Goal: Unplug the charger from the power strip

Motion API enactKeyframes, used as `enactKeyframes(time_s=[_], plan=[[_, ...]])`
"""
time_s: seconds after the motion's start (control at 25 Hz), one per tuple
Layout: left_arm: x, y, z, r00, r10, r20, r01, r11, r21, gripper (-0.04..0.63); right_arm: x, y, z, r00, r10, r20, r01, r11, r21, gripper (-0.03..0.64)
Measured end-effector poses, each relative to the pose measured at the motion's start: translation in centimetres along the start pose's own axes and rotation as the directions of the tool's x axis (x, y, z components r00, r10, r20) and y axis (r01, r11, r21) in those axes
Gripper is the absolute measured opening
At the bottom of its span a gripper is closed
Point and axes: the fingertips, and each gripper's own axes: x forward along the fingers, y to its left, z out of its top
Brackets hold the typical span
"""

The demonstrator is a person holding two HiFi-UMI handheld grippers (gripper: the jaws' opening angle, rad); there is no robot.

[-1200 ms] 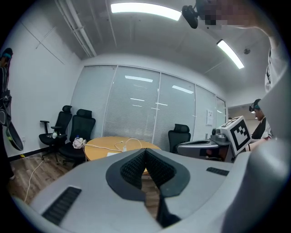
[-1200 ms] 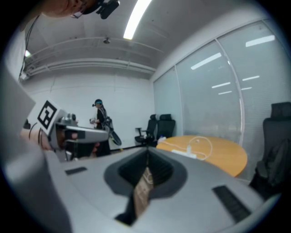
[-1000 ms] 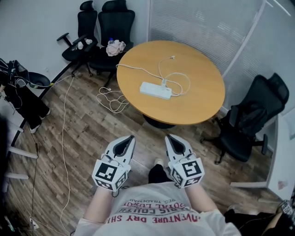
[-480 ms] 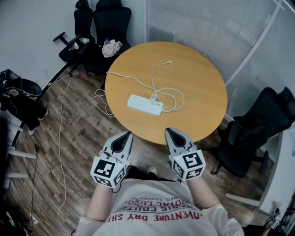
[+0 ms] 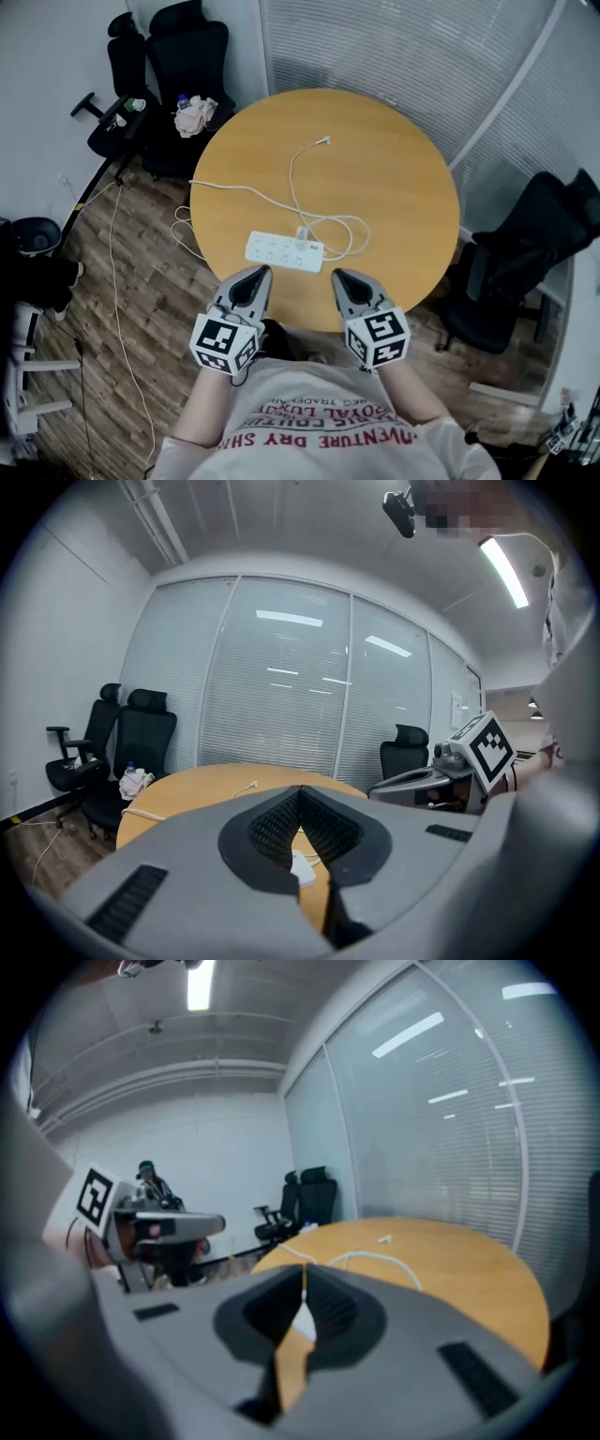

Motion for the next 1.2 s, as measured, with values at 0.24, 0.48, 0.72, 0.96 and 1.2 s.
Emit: enactKeyframes(time_s=[0.24,0.48,0.72,0.96,1.2], plan=[[5.8,5.5,0.4,0.989,-0.135,-0.061,0.138,0.99,0.038,0.034,5.9,-1.8,0.7,0.992,-0.117,-0.043,0.12,0.99,0.075,0.029],[9.2,8.5,-3.6,0.954,-0.255,-0.16,0.265,0.963,0.048,0.034,9.9,-2.2,-2.5,0.968,-0.209,-0.14,0.226,0.966,0.127,0.029],[11.4,8.5,-10.5,0.862,-0.39,-0.325,0.432,0.899,0.068,0.034,12.8,-1.6,-6.7,0.934,-0.223,-0.28,0.269,0.953,0.138,0.031],[12.7,8.5,-17.5,0.753,-0.386,-0.534,0.506,0.857,0.094,0.034,14.2,-1.6,-10.9,0.889,-0.238,-0.39,0.314,0.938,0.144,0.032],[14.0,9.1,-21.1,0.671,-0.349,-0.654,0.519,0.851,0.078,0.034,16.0,-1.7,-11.8,0.858,-0.276,-0.434,0.358,0.926,0.117,0.18]])
